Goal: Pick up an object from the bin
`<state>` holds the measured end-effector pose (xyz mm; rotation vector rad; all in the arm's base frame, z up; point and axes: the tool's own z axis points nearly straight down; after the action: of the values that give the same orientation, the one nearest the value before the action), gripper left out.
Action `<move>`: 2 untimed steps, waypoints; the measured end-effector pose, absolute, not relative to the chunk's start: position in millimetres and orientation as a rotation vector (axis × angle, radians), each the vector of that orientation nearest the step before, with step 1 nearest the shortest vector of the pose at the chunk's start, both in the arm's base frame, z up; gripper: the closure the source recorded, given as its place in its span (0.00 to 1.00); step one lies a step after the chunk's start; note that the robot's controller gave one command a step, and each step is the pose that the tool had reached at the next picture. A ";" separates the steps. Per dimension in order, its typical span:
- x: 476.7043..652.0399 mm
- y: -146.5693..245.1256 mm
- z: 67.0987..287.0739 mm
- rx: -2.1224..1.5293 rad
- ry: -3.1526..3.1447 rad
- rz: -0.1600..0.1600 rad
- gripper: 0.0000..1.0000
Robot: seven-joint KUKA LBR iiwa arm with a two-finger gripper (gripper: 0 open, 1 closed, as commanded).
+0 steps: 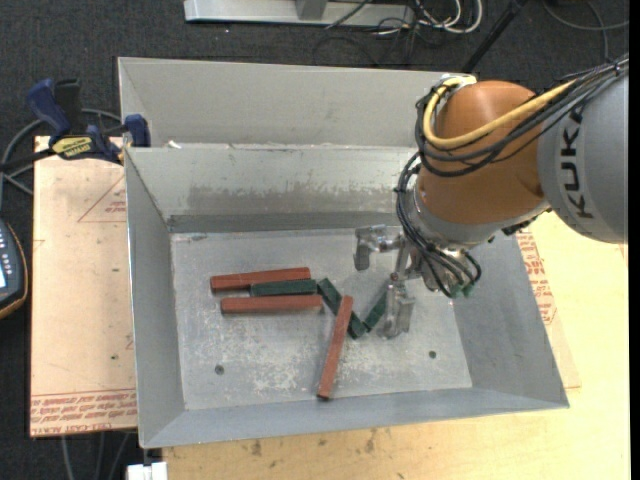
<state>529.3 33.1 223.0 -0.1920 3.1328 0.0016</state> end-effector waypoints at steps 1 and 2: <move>551.0 25.0 92.1 -0.128 3.145 0.002 0.00; 577.0 70.9 77.3 0.192 3.132 0.003 0.00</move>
Offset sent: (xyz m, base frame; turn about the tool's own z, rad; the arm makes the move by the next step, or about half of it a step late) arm 0.0232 -0.0088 -0.1261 0.0421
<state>577.0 70.9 77.3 0.1917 3.1325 0.0034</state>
